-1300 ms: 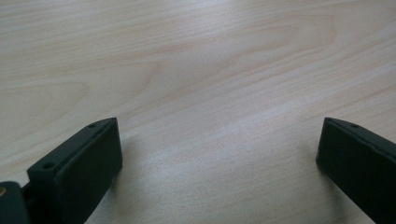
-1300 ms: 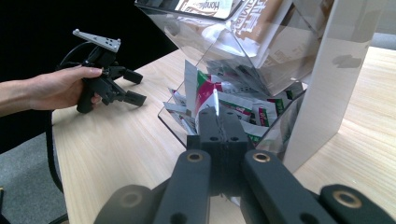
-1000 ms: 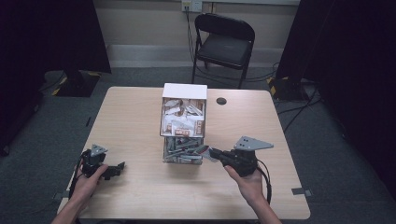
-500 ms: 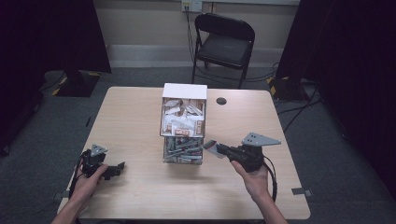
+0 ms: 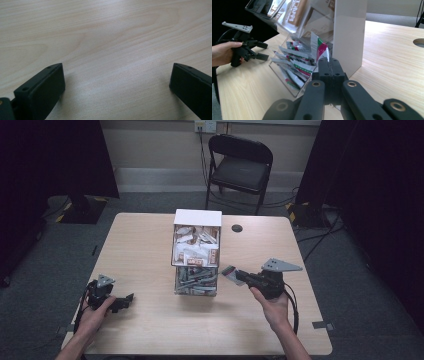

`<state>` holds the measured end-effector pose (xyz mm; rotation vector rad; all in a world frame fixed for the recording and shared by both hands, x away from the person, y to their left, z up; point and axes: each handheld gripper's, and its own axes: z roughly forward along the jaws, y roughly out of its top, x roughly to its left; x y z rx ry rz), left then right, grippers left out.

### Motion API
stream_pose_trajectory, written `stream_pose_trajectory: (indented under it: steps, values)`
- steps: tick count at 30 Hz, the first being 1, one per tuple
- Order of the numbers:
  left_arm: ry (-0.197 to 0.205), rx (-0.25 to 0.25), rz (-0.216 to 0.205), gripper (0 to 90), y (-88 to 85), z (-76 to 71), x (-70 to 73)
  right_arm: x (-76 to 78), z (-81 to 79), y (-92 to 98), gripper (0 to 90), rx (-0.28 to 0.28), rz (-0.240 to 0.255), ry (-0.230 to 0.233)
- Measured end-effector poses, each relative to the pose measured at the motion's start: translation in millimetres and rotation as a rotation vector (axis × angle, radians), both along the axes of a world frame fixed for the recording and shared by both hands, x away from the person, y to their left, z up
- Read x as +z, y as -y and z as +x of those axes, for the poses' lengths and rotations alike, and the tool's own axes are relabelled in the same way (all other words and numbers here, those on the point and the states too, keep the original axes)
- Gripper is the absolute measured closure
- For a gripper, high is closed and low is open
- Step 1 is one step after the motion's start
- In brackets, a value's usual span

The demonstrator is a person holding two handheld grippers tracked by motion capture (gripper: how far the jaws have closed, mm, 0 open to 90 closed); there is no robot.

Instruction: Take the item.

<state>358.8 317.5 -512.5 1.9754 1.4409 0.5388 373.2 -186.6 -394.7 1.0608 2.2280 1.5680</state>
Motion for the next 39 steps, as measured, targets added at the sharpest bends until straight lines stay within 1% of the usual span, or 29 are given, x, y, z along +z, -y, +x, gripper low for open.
stream_pose_trajectory:
  steps: [2,4,6,12,15,18,22,24,28,34,35,36,39]
  values:
    - [-0.001,-0.002,0.000,0.0,-0.1,0.0,0.1,1.5,3.2,0.1,90.0,-0.003,0.006,0.003]
    - [-0.001,-0.001,-0.001,0.0,0.0,0.1,0.0,2.9,6.6,2.2,90.0,-0.010,0.027,-0.001]
    - [-0.001,-0.001,-0.003,0.0,0.0,0.0,0.0,4.1,10.0,2.8,90.0,-0.018,-0.004,0.002]
    - [-0.001,-0.001,-0.001,0.0,0.0,0.0,0.0,3.3,20.1,8.7,90.0,-0.042,-0.014,-0.004]
    - [-0.001,-0.001,0.000,0.0,-0.1,0.0,0.1,1.3,27.6,10.8,90.0,-0.056,-0.030,-0.011]
    - [-0.001,-0.002,-0.001,0.0,-0.1,0.1,0.0,0.5,35.9,12.4,90.0,-0.070,-0.048,-0.008]
    - [-0.002,-0.002,0.000,0.0,-0.1,0.0,0.1,-1.0,46.0,14.0,90.0,-0.089,-0.051,-0.008]
    - [-0.001,-0.002,-0.001,0.0,-0.1,0.0,0.0,-5.1,51.1,14.9,90.0,-0.098,-0.057,-0.017]
    - [-0.001,-0.001,-0.001,0.0,-0.1,0.0,0.0,-15.1,59.5,14.3,90.0,-0.110,-0.095,-0.037]
    - [-0.001,-0.001,-0.001,0.0,-0.1,0.0,0.0,-24.5,69.3,12.6,90.0,-0.120,-0.115,-0.053]
    - [-0.001,-0.001,-0.001,0.0,-0.1,0.0,0.0,-26.0,70.2,12.3,90.0,-0.122,-0.122,-0.054]
    - [-0.001,-0.001,-0.001,0.0,0.0,0.0,0.0,-29.0,71.8,12.1,90.0,-0.125,-0.141,-0.055]
    - [-0.001,-0.001,-0.001,0.0,-0.1,0.0,0.0,-36.6,75.6,12.7,90.0,-0.136,-0.163,-0.068]
